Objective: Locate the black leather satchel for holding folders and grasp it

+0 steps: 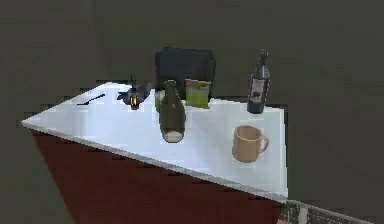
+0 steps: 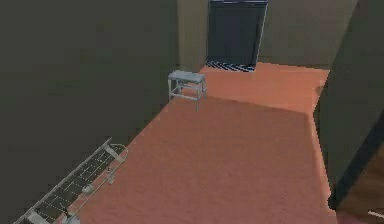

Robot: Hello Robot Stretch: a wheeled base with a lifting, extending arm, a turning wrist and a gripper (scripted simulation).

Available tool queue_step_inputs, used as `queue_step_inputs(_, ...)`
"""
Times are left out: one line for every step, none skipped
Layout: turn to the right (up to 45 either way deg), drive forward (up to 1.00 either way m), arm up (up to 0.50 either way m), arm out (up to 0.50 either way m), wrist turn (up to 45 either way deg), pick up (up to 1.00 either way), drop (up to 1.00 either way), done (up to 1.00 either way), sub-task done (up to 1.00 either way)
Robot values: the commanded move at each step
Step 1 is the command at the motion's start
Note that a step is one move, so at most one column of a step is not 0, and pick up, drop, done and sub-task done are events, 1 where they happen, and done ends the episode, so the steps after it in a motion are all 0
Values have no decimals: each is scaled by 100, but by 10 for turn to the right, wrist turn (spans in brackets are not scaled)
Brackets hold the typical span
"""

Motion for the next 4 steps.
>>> queue_step_inputs(450, 0, 0, 0, 0, 0, 0, 0, 0)
queue_step_inputs(90, 0, 0, 0, 0, 0, 0, 0, 0)
queue_step_inputs(30, 0, 0, 0, 0, 0, 0, 0, 0)
queue_step_inputs(0, 35, 0, 0, 0, 0, 0, 0, 0)
